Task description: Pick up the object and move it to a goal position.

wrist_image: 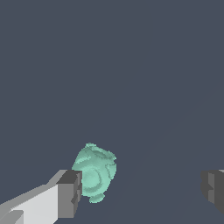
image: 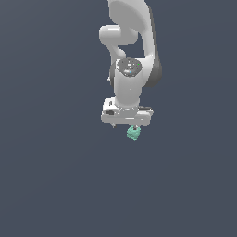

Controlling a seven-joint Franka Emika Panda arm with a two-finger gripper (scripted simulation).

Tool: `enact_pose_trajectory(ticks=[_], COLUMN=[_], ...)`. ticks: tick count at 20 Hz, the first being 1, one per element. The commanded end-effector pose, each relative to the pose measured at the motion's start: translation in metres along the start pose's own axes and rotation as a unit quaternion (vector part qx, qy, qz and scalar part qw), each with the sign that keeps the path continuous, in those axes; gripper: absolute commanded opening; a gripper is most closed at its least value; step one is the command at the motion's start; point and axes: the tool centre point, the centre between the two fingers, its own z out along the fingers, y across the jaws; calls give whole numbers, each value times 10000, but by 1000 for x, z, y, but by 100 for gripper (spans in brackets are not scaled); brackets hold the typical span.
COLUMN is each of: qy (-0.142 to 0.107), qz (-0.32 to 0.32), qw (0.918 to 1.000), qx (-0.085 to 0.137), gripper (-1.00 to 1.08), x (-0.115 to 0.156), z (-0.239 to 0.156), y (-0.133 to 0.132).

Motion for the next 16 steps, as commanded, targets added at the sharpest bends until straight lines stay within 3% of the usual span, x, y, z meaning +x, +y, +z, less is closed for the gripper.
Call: enact_pose_trajectory(ticks=[1, 16], qy=[-3, -7], qz=[232, 1735], qw=[9997, 9848], qx=[3, 2], gripper=[100, 100], x=[-5, -38], z=[8, 53], y=[-7, -43])
